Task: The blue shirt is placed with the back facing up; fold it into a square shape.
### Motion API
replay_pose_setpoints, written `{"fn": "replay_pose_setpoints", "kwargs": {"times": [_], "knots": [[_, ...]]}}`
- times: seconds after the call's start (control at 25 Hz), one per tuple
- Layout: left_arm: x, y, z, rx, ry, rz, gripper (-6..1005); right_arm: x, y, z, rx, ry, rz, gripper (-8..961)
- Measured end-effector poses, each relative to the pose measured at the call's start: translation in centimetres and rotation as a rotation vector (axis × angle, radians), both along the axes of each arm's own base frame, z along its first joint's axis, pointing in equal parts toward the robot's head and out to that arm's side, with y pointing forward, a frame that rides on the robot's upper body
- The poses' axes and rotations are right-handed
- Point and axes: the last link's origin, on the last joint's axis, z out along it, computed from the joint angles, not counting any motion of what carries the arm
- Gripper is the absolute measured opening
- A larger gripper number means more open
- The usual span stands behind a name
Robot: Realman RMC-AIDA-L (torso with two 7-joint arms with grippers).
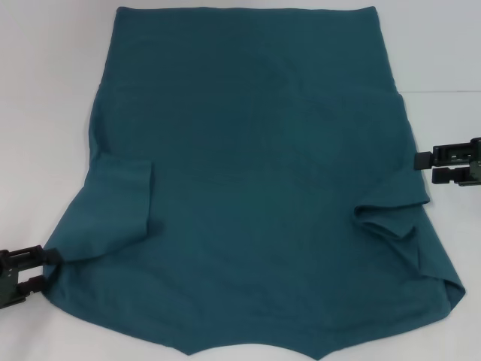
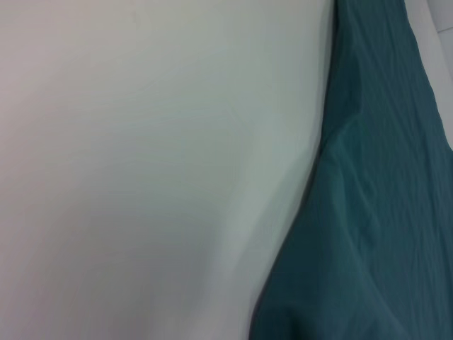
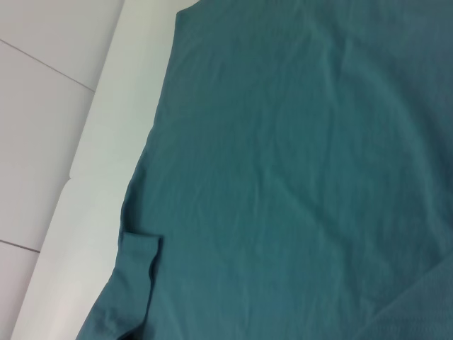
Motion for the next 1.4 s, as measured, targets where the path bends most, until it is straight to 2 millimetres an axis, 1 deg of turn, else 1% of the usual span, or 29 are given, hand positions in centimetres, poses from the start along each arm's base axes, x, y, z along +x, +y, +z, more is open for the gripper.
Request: {"fn": "replay_pose_setpoints", "kwargs": {"times": [0.16,0.36,0.56,0.6,0.8,1.04,1.4], "knots": [[0.3,0.4,-0.1,-0.007,0.002,-0.013,631,0.0,0.0,0.0,0.000,-0.001,0.000,697],[1.0,1.7,-0.5,-0.010,0.007,-0.034,631,0.1,0.0,0.0,0.002,-0.002,0.001,696],[1.6,2.5,-0.3,-0.005,0.007,-0.062,631,0.1,-0.1,0.1,0.002,-0.003,0.001,696],[1.7,2.6,0.0,-0.002,0.009,-0.063,631,0.1,-0.1,0.1,0.002,-0.004,0.001,696],[1.0,1.4,0.7,0.008,0.001,-0.038,631,0.1,-0.1,0.1,0.002,-0.003,0.001,696],[0.4,0.1,0.8,0.008,-0.005,-0.007,632,0.1,0.0,0.1,0.004,-0.003,-0.001,697],[0.1,-0.4,0.7,0.009,-0.008,0.015,632,0.1,0.0,0.2,0.005,-0.003,0.000,697]]}}
